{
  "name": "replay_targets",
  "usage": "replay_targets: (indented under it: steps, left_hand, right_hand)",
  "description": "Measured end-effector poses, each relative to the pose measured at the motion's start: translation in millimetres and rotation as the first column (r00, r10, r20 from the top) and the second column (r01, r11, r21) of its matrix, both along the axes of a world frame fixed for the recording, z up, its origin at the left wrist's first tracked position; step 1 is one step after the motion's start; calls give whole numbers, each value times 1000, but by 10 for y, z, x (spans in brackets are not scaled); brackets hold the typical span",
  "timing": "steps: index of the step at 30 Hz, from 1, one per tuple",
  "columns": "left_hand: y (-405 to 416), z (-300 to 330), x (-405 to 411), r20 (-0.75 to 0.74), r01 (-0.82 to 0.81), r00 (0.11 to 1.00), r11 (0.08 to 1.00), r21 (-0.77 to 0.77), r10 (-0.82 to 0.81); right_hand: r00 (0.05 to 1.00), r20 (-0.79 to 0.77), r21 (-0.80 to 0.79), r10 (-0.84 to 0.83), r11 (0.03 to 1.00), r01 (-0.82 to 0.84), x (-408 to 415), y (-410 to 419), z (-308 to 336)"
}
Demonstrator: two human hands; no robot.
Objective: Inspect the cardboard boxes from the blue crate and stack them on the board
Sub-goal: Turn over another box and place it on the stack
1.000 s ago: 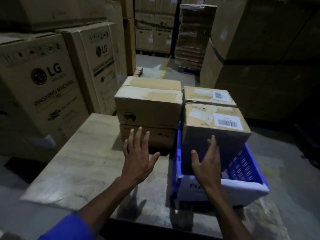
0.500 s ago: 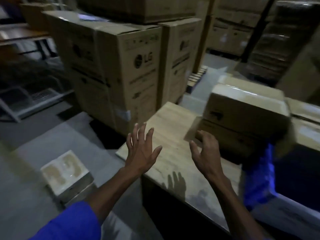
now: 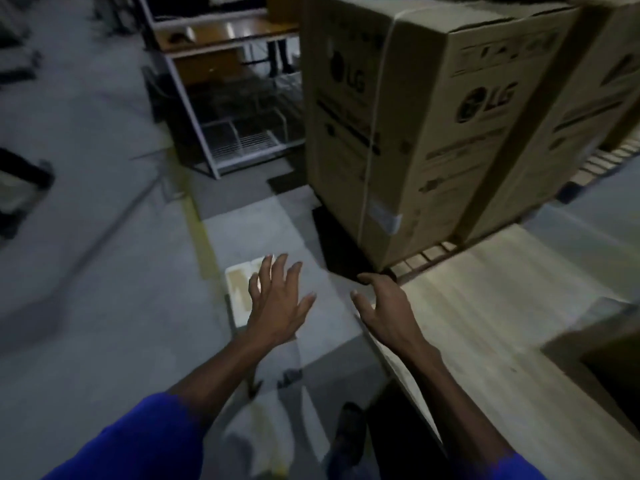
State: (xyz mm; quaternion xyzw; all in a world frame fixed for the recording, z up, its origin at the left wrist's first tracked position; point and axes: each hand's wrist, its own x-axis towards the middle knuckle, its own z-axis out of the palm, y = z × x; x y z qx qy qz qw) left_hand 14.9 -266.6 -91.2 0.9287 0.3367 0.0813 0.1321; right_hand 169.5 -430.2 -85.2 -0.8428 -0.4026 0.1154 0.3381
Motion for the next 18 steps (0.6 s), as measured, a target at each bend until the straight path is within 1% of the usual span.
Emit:
replay_targets:
  steps: [4, 9, 12, 13, 16, 18]
  left_hand:
    - [455, -17, 31, -65, -89, 994, 996, -21, 88]
    - [919, -53, -29, -132, -216, 969, 976, -38, 210]
    - [1095, -137, -144, -206, -278, 944, 957, -85, 256]
    - [1149, -168, -188, -216, -298, 938, 950, -94, 272]
    - [1278, -281, -326, -184, -330, 933, 939, -99, 308]
    - [1402, -376, -409, -222, -351, 920, 930, -110, 322]
  right_hand:
    - [991, -107, -7, 84, 996, -85, 167, 616, -179]
    - [950, -242, -34, 196, 977, -211, 303, 1217, -416]
    - [931, -287, -69, 226, 964, -256, 330, 1475, -525]
    - [926, -297, -83, 233, 960, -268, 330, 1568, -565]
    - [915, -323, -123, 240, 948, -292, 321, 1837, -691]
    - [909, -340, -159, 242, 938, -309, 287, 2020, -789]
